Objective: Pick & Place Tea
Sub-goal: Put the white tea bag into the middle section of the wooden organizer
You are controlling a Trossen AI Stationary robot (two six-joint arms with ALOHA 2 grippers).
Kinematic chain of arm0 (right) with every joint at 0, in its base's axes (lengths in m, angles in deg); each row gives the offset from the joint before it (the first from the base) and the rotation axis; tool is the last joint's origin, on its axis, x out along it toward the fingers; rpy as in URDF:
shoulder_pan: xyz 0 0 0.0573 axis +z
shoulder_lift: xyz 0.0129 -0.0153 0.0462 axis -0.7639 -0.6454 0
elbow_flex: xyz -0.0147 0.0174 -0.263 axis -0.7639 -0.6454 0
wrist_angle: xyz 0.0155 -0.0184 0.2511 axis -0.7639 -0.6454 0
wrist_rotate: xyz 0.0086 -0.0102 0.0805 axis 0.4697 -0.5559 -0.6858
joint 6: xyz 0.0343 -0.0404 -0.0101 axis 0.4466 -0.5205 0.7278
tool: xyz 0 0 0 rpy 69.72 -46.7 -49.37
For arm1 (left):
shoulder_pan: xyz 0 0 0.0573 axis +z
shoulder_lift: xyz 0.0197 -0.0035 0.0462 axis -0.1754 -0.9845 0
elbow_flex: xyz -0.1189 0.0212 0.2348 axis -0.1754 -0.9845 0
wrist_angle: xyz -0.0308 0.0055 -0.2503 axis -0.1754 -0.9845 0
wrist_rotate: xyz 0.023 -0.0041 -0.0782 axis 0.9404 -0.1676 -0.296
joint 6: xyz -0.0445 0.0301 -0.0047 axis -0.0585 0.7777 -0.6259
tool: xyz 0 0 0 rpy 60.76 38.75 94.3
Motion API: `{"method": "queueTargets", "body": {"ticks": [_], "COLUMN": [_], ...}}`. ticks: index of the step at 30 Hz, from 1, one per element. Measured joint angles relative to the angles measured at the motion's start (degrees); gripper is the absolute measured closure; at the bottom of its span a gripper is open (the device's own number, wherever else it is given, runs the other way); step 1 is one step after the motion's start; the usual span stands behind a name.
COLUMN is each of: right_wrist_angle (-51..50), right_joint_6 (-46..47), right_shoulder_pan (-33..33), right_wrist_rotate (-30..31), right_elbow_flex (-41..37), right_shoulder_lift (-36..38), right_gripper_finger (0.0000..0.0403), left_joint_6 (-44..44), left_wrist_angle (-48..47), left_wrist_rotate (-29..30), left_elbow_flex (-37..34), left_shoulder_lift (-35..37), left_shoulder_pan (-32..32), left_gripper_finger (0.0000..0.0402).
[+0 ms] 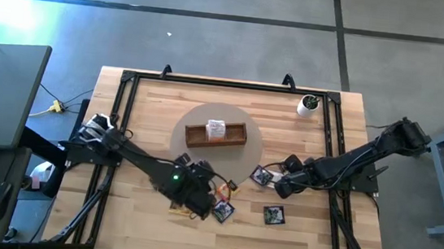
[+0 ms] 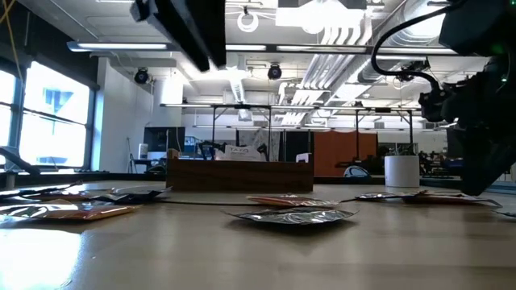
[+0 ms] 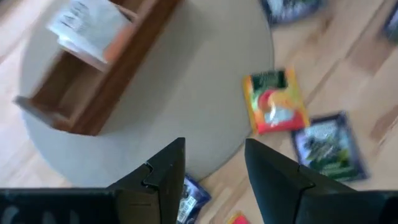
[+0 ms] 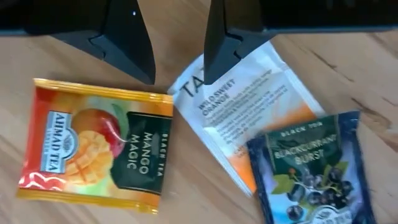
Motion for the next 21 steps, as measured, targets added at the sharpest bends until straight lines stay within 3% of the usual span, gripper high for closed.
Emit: {"method": "queueTargets", "body": {"ticks": [8, 21], "right_wrist_angle": [-0.30, -0.22], "right_joint_6": [2.96, 10.53], "right_shoulder_pan": [-0.04, -0.04], "right_wrist_rotate": [-0.62, 1.89], "right_elbow_flex": [0.02, 0.02], "right_shoulder_lift": [0.00, -2.06], "right_gripper_finger": [0.0270, 0.0270], "left_joint_6": [14.41, 15.84], "left_wrist_angle": [8.68, 8.05], "left_wrist_rotate": [-3.44, -3.62], "left_elbow_flex": [0.00, 0.00], "left_shoulder_lift": [0.10, 0.10], "left_shoulder_pan": [2.25, 2.38], "left_gripper_finger": [0.0238, 0.0238]}}
